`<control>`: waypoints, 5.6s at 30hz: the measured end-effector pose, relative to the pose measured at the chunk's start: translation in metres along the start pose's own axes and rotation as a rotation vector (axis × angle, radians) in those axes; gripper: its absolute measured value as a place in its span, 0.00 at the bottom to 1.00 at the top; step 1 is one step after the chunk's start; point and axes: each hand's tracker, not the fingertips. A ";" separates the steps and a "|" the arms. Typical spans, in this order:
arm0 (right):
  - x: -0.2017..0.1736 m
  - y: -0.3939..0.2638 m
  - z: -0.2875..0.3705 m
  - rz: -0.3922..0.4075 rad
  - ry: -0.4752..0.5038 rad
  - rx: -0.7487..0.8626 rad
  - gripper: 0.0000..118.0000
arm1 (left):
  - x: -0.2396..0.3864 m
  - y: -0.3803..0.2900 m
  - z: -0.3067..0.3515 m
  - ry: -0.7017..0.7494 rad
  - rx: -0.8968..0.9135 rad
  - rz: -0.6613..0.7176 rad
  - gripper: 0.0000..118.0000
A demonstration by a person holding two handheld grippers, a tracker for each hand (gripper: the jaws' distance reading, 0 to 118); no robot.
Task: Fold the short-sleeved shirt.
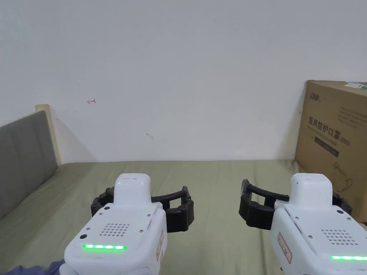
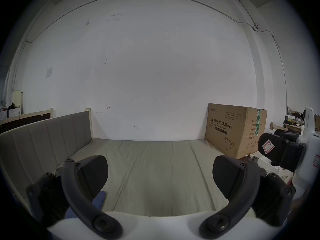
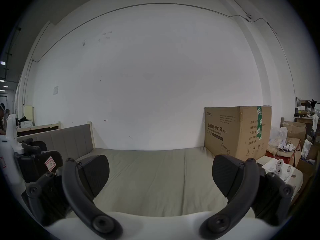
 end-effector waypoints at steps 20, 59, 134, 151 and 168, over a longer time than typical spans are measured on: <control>0.004 -0.004 0.002 -0.049 0.001 -0.010 0.99 | -0.002 -0.006 0.003 0.011 -0.003 0.013 1.00; 0.007 -0.009 0.002 -0.033 -0.027 -0.033 0.99 | 0.002 -0.008 0.003 0.037 0.011 -0.014 1.00; -0.132 -0.115 -0.086 -0.046 0.473 -0.647 0.00 | -0.366 -0.256 -0.053 0.408 -1.037 0.290 0.79; -0.080 -0.065 -0.047 -0.097 0.425 -0.493 0.00 | -0.278 0.009 0.029 0.204 -0.409 0.103 0.00; 0.075 -0.007 0.025 -0.154 0.119 -0.296 0.00 | 0.029 0.060 -0.076 -0.476 -0.433 0.074 0.00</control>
